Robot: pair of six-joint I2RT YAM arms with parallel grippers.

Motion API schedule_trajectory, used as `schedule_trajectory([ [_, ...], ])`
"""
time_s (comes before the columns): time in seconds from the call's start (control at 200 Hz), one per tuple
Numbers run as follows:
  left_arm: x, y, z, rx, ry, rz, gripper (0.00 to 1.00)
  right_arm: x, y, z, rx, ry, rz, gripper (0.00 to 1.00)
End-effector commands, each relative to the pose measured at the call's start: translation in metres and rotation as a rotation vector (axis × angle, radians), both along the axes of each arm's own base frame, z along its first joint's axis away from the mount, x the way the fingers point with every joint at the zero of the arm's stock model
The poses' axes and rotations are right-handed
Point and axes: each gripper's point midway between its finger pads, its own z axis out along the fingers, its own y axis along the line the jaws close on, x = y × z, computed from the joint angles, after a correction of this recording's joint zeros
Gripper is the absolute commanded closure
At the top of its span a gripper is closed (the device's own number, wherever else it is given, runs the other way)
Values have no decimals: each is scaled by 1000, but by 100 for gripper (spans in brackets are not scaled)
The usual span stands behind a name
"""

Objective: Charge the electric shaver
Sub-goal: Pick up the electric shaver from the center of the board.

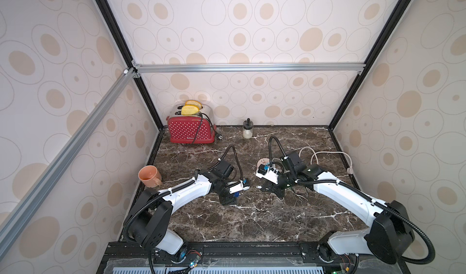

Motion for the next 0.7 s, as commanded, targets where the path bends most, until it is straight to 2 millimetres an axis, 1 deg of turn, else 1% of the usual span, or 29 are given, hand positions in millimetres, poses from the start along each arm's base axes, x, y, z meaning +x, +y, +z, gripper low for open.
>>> schedule_trajectory([
  [0.0, 8, -2, 0, 20, -37, 19, 36, 1, -3, 1, -12, 31, 1, 100],
  [0.115, 6, 11, -10, 103, -33, 7, 35, 5, -7, 0, -21, 41, -17, 100],
  [0.19, 4, 15, -14, 127, -25, 3, 35, 6, -9, 0, -21, 44, -25, 100],
  [0.265, 7, 13, -14, 118, -28, 18, 35, 8, -10, 1, -17, 41, -30, 100],
  [0.446, 24, 5, -14, 114, -37, 85, 35, 9, -11, 2, -9, 45, -31, 100],
  [0.566, 26, 5, -18, 134, -11, 109, 34, 10, -11, 4, -5, 46, -34, 100],
  [0.696, 29, 2, -7, 100, -48, 107, 34, 10, -13, 4, 1, 44, -35, 100],
])
